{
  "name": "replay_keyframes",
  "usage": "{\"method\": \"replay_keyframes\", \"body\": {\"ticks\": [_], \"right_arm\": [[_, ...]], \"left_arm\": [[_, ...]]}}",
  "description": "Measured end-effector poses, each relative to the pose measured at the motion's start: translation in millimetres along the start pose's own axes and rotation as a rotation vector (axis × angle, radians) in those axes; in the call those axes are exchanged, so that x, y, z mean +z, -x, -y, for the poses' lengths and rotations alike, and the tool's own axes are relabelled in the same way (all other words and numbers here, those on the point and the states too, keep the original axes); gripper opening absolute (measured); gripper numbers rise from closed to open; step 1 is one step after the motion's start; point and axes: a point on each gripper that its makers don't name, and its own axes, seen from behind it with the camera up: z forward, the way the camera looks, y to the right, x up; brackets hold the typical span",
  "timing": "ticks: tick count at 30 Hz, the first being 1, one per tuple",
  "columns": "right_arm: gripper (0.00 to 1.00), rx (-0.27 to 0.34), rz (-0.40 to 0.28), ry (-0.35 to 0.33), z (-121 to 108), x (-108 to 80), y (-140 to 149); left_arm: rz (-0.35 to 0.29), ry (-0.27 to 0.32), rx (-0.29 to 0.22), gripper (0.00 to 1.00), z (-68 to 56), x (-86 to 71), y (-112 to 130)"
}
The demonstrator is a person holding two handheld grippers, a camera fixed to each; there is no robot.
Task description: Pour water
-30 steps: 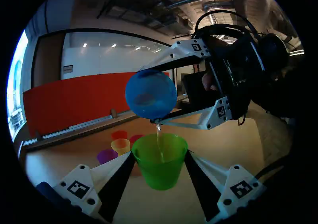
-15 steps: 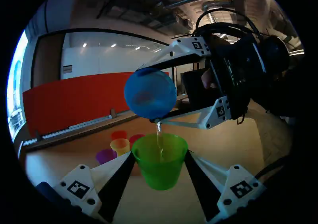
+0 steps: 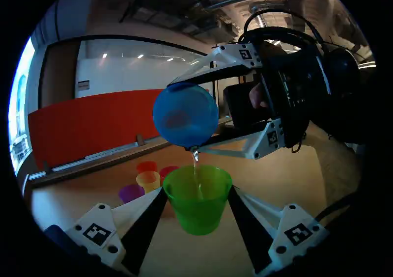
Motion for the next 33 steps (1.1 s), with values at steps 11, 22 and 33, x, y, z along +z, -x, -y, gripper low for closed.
{"method": "replay_keyframes", "body": {"ticks": [11, 22, 33], "right_arm": [[0.91, -0.051, 0.011, 0.000, 4, -1.3, -1], [0.91, -0.094, 0.017, 0.006, 5, -5.9, -6], [0.91, -0.137, 0.021, 0.006, 8, -9.0, -10]], "left_arm": [[0.003, 0.001, 0.001, 0.87, -1.0, 2.6, 1], [0.004, 0.001, 0.004, 0.86, -1.8, 3.4, 1], [0.004, 0.000, 0.007, 0.86, -2.3, 2.9, 1]]}}
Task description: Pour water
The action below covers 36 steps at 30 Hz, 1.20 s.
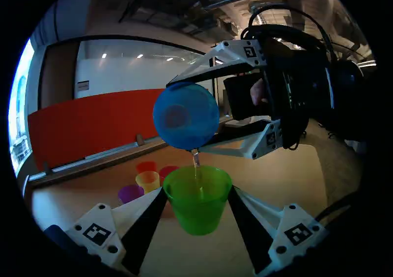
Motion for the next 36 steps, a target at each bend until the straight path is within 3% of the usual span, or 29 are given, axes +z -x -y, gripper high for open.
{"method": "replay_keyframes", "body": {"ticks": [36], "right_arm": [[0.91, -0.147, 0.010, -0.013, 7, -3.2, -11]], "left_arm": [[0.002, 0.002, -0.006, 0.86, -0.1, 2.2, 5]]}}
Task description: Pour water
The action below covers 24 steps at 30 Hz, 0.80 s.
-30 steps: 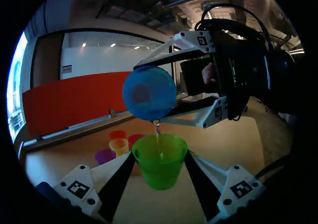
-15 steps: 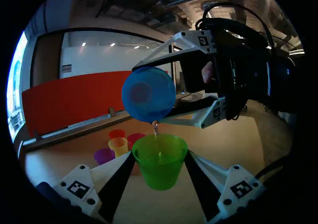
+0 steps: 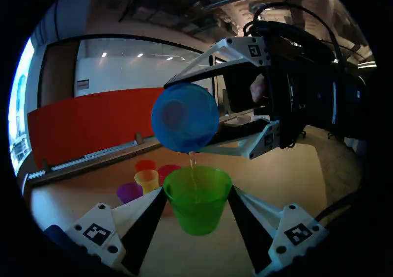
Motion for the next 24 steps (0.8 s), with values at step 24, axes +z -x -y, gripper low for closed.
{"method": "replay_keyframes", "body": {"ticks": [24], "right_arm": [[0.91, 0.108, -0.007, 0.002, 0, 3.4, 8]], "left_arm": [[-0.004, -0.012, -0.003, 0.86, 3.1, -2.5, -1]]}}
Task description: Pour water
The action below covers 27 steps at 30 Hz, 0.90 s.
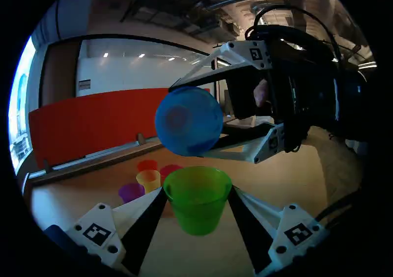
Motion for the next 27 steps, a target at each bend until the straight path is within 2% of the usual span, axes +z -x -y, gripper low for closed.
{"method": "replay_keyframes", "body": {"ticks": [8, 17, 27], "right_arm": [[0.91, 0.243, -0.002, 0.026, 1, 5.4, 15], [0.92, 0.513, 0.012, 0.062, 13, 2.2, 27], [0.92, 0.870, 0.042, 0.056, 33, 1.5, 42]], "left_arm": [[0.000, -0.002, 0.001, 0.86, 0.5, -0.5, -1], [0.013, -0.009, 0.010, 0.86, 3.8, -0.8, 1], [0.026, -0.017, 0.005, 0.86, 8.1, 0.6, 6]]}}
